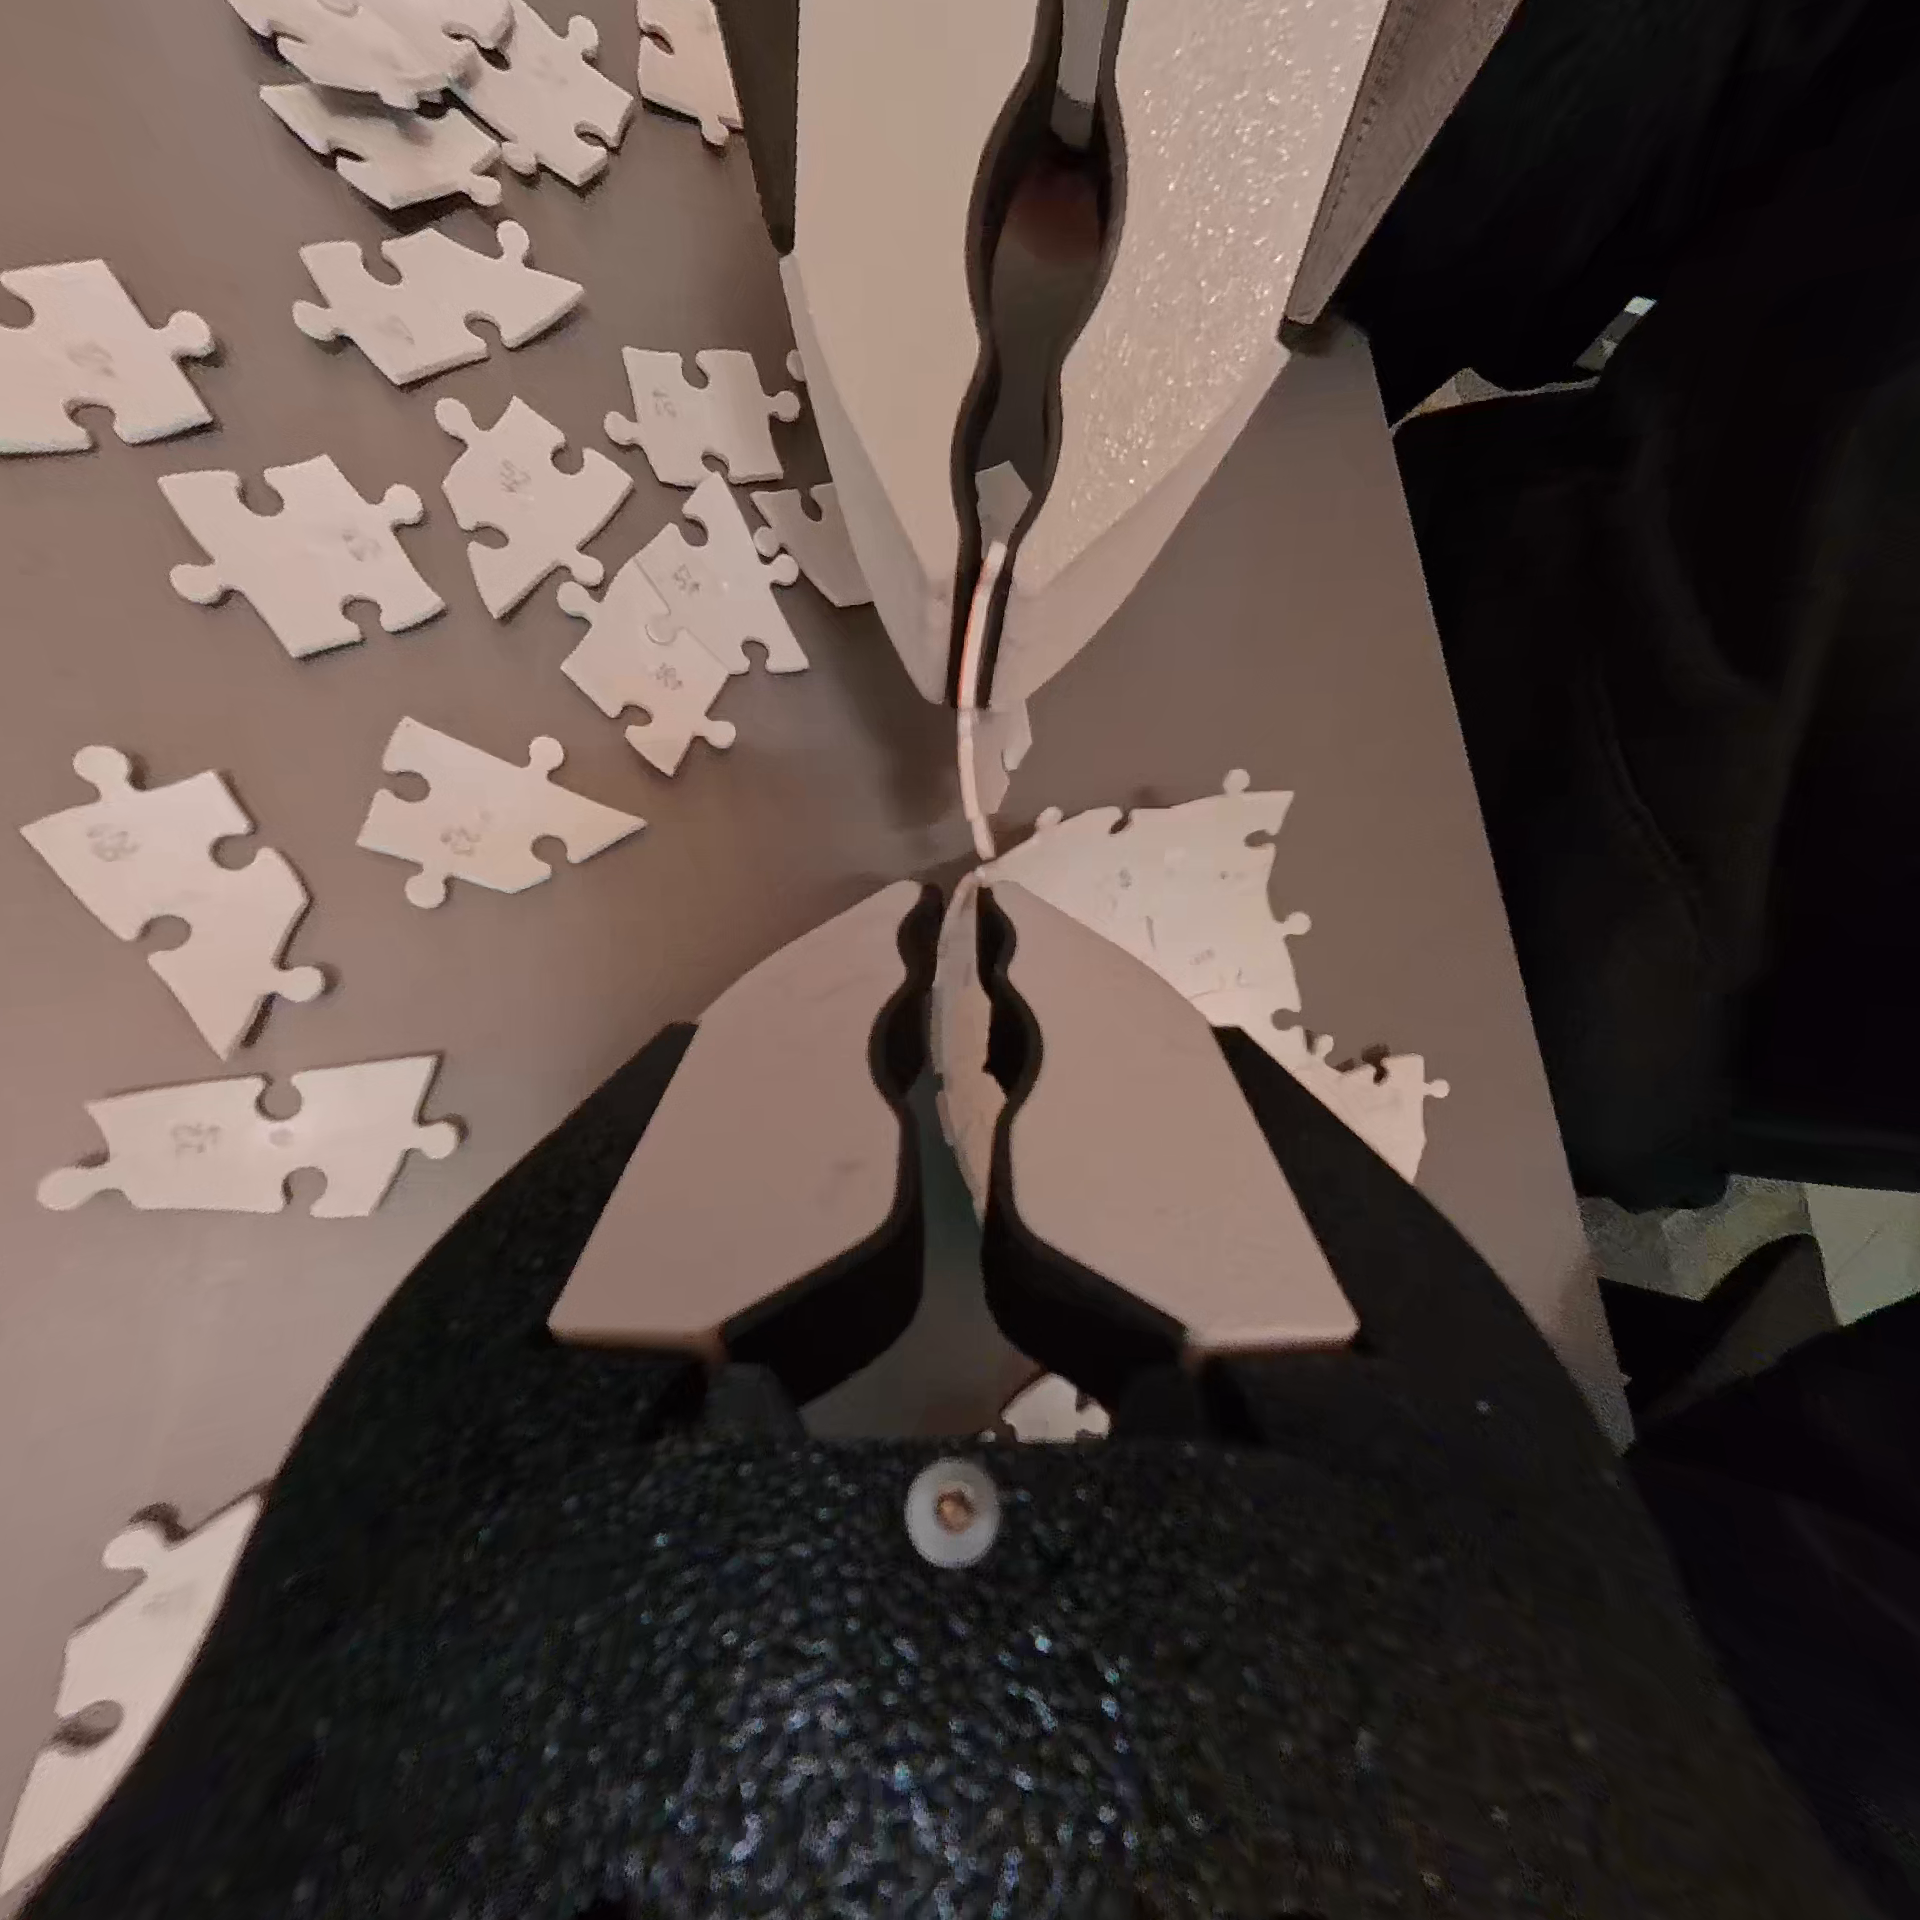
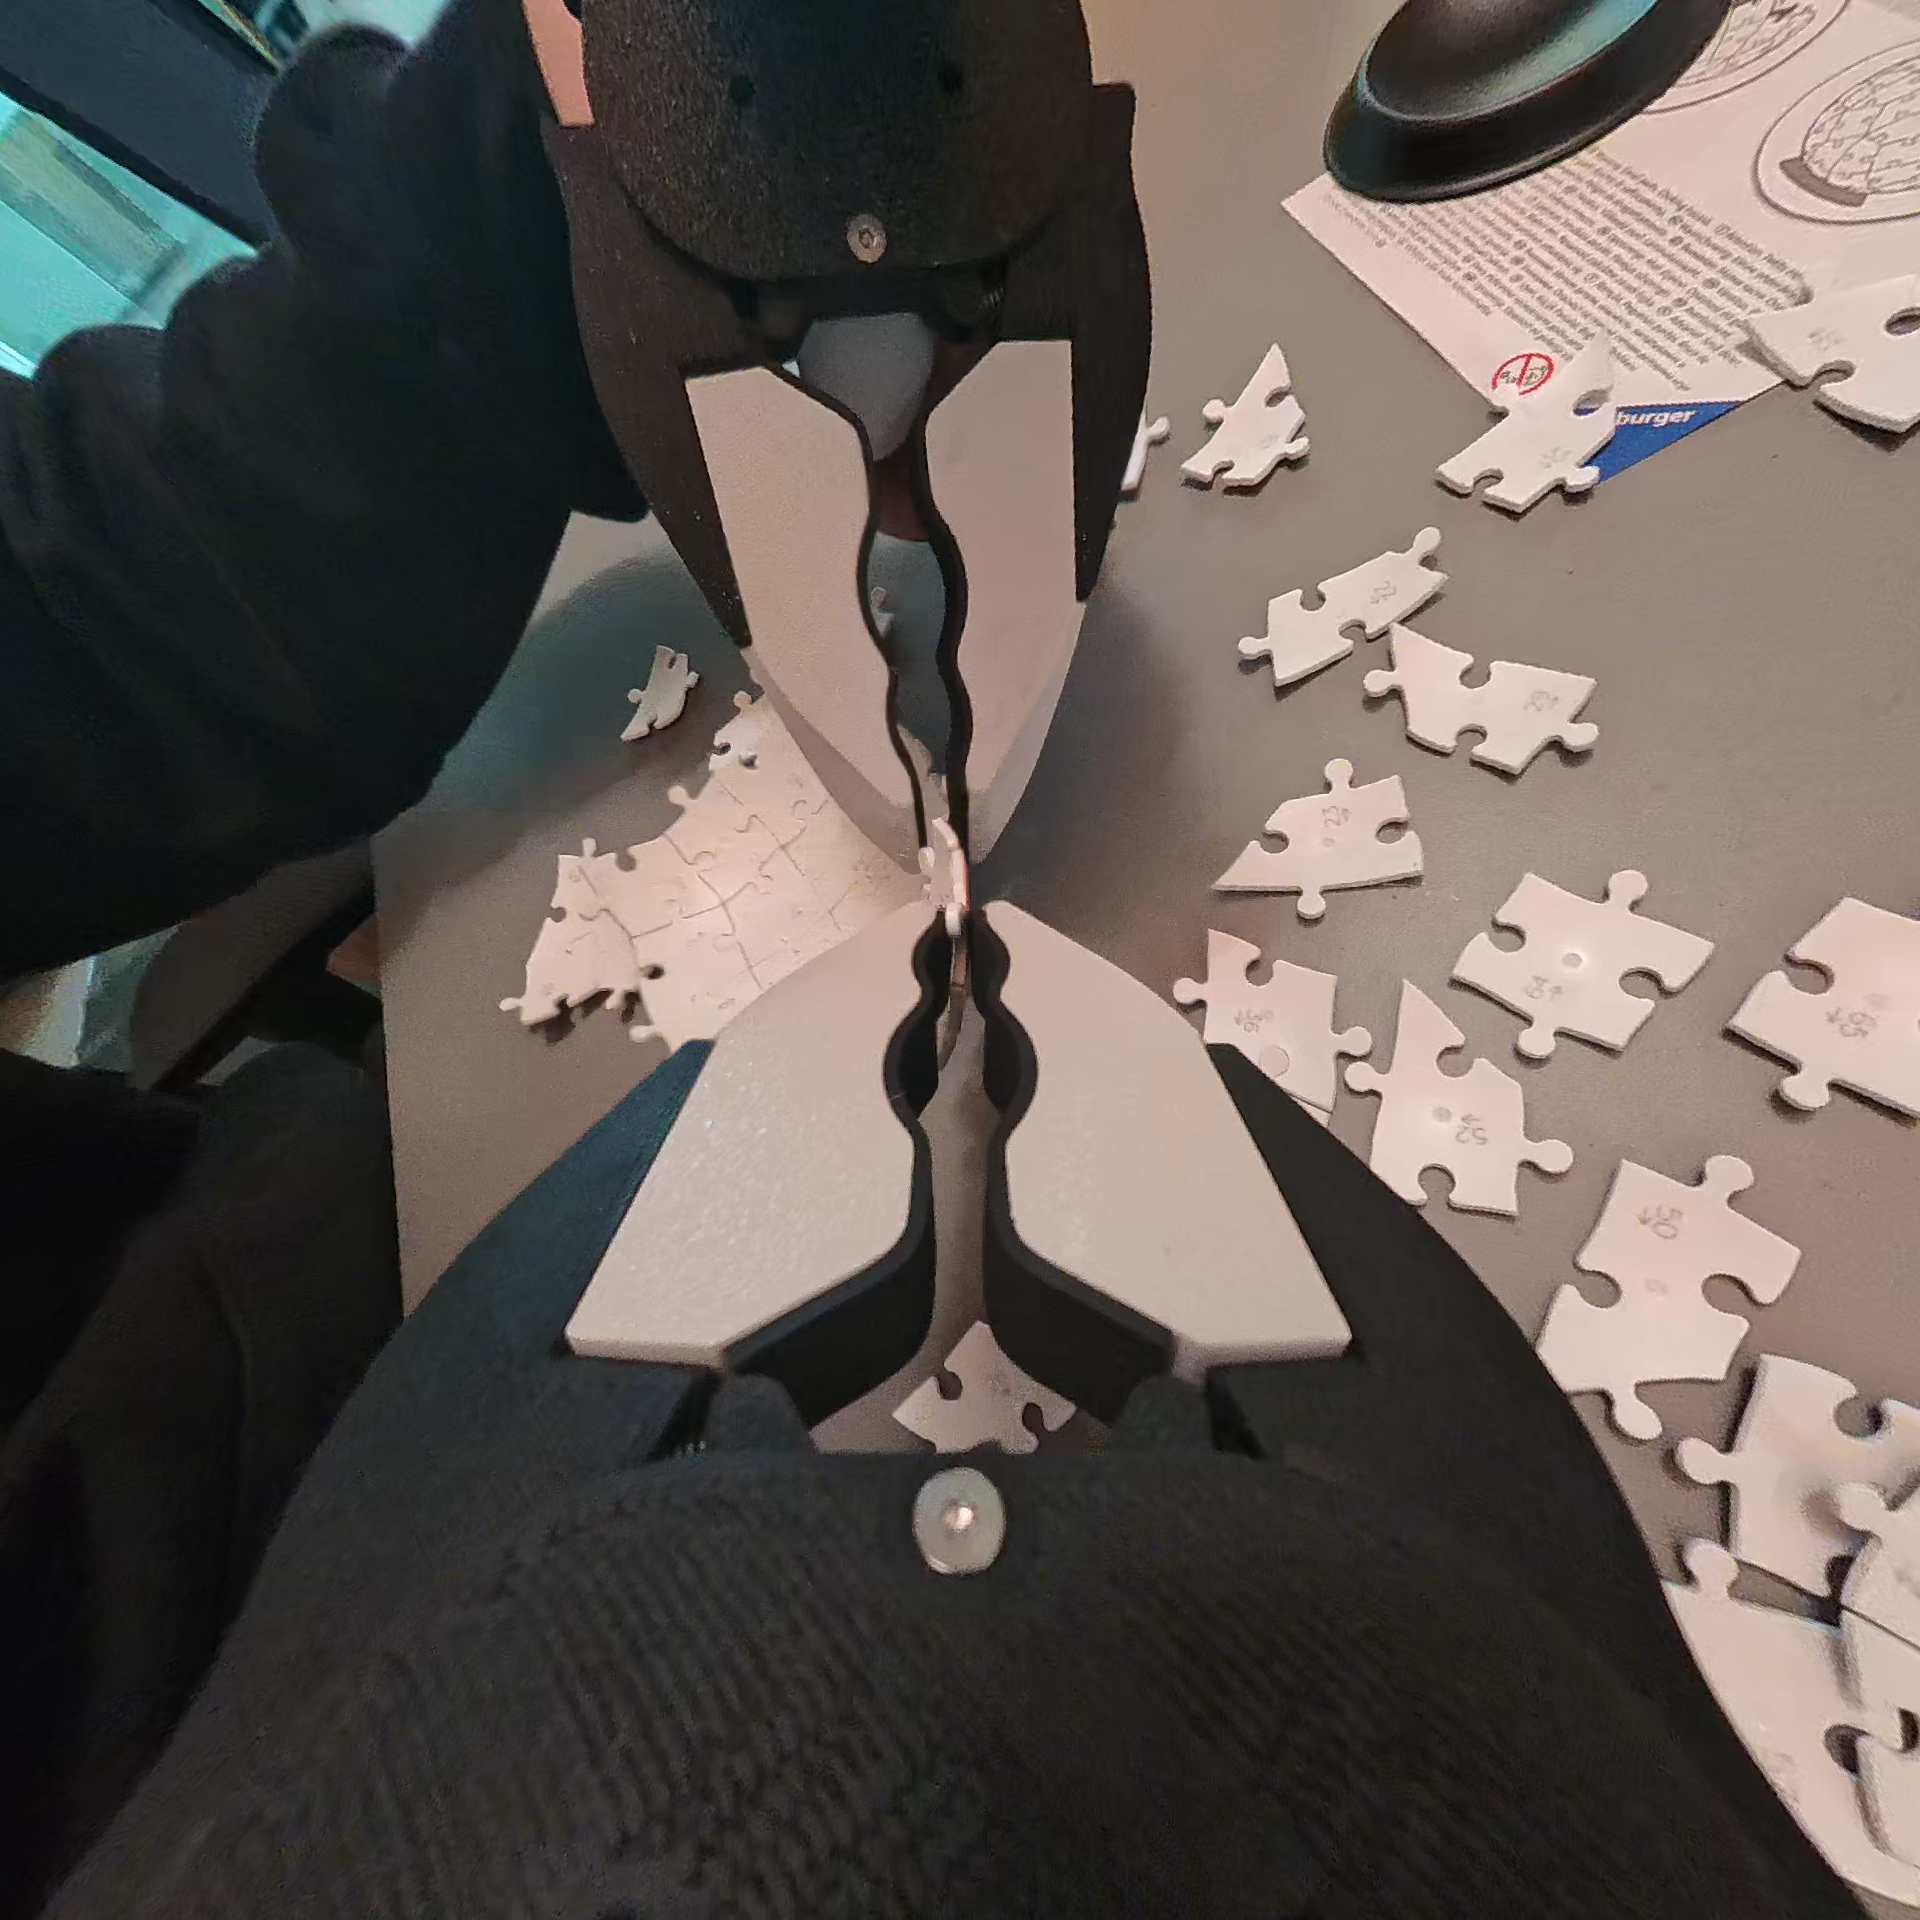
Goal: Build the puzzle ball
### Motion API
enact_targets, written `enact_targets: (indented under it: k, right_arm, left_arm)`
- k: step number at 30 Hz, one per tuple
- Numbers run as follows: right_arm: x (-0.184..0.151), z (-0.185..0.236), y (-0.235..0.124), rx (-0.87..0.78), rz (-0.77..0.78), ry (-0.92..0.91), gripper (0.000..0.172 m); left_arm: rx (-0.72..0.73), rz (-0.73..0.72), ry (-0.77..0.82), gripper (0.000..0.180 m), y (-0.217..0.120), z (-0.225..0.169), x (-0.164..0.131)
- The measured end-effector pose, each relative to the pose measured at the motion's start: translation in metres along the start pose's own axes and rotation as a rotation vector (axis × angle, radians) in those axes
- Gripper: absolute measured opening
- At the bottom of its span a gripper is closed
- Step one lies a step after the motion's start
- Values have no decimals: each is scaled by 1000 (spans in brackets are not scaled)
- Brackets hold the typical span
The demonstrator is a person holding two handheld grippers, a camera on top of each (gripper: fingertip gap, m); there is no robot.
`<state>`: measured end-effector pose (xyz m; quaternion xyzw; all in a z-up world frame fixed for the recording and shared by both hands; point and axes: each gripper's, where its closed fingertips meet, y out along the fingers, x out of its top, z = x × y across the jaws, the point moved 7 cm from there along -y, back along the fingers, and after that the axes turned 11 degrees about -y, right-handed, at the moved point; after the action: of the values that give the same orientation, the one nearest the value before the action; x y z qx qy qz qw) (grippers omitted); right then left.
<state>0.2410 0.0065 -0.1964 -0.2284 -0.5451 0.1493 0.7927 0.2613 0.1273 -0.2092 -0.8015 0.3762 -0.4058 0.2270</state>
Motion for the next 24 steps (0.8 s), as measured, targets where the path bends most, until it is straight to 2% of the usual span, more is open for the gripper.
enact_targets:
  k: [5,11,21,24]
  right_arm:
    - [3,6,6,-14,32,-2,3]
    - [4,2,14,-60,109,-16,3]
    - [32,-9,29,42,157,-66,3]
    - [35,-18,37,84,234,-71,3]
  left_arm:
    - [61,-30,-6,5,0,3,-14]
    - [137,-99,-99,4,-5,5,-26]
    - [153,-158,-236,1,-21,9,-29]
    - [140,-166,-253,1,-21,11,-29]
